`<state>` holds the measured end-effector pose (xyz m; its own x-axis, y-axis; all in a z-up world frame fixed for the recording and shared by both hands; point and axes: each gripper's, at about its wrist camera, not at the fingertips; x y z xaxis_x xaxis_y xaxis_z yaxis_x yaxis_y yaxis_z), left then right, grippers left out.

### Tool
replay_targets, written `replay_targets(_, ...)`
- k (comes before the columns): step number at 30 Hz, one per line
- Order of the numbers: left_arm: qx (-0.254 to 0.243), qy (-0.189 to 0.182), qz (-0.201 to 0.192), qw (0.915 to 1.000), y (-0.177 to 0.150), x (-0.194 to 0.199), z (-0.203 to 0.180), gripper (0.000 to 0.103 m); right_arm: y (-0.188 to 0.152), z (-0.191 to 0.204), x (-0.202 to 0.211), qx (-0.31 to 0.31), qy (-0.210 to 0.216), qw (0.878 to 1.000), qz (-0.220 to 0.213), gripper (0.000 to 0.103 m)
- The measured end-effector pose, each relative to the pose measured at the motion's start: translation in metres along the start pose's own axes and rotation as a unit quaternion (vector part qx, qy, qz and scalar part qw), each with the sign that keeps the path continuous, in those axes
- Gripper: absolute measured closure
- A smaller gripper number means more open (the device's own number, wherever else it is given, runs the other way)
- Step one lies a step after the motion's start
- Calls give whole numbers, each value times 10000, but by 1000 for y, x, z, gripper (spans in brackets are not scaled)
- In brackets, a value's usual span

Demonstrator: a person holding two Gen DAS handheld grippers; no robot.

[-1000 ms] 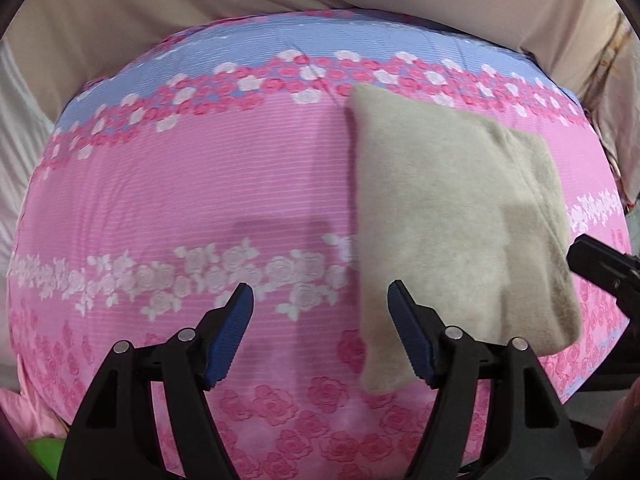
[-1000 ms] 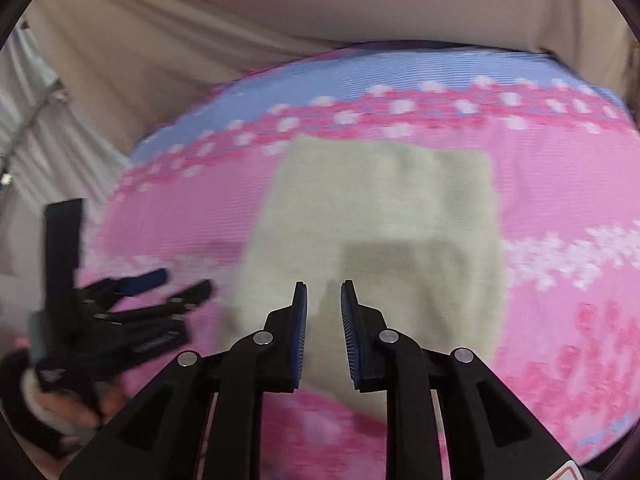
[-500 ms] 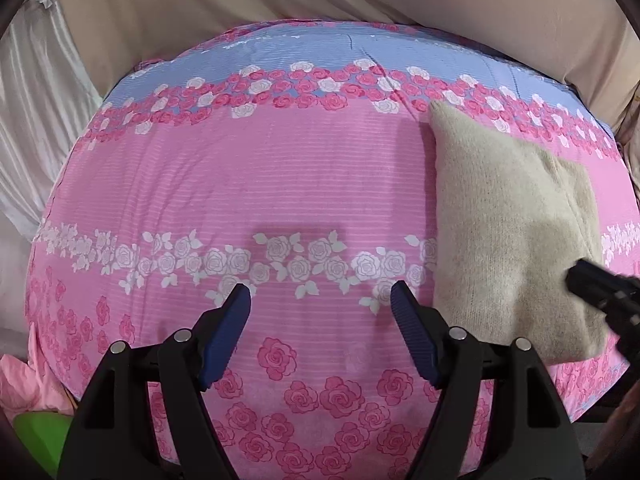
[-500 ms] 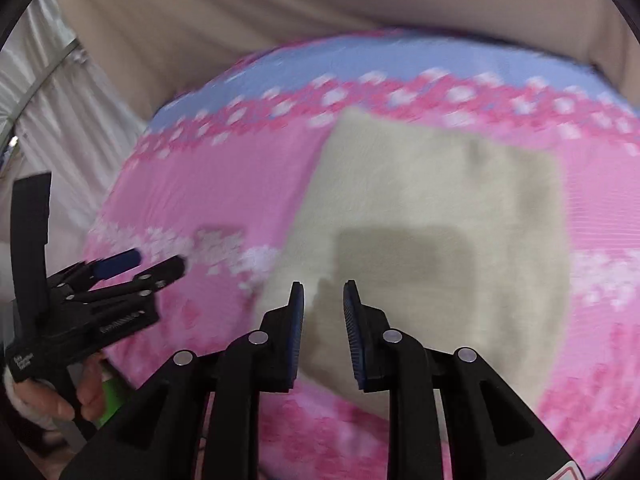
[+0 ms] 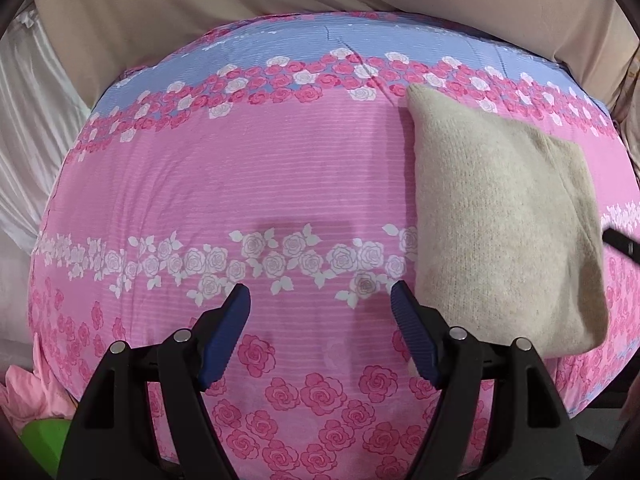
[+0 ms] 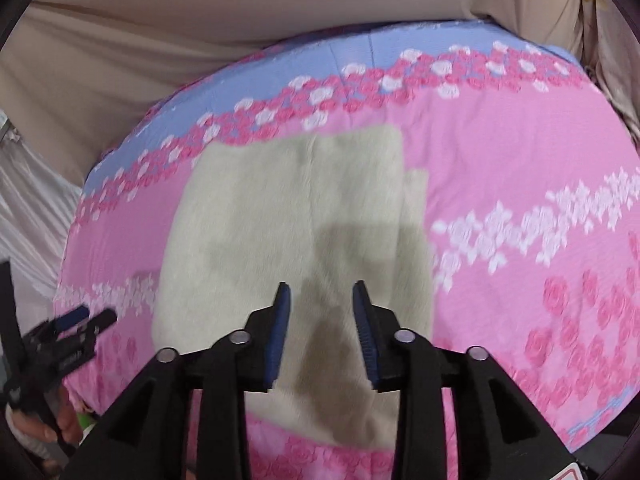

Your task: Fold small clothes

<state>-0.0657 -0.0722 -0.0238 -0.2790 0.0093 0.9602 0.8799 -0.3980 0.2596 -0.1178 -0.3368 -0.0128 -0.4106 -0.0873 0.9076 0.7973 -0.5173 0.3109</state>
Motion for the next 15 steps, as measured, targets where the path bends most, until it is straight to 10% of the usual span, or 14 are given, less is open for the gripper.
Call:
replay_targets(7,-205,33,-6,9998,1,2,-22,32,70,-44,-46,-484,257,9981,264,49)
replay_targets(9,-268,35,-14,9996,2,3,-28,32,73,-47,-61,-503,417,9966,506,90)
replay_targets(15,-295,-58,-41,9995,7,4,-38,32,72,-48,-38,-326,473,9984,-3,93)
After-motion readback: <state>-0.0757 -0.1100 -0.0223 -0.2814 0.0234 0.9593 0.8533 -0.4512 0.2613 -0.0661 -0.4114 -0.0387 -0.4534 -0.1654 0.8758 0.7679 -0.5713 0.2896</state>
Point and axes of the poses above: each gripper's, at about its wrist camera, not at the fingertips, and x roughly against the way its jaws point, z to its left, y to its top, and after that the axes turned 9 degrees about z, right-handed
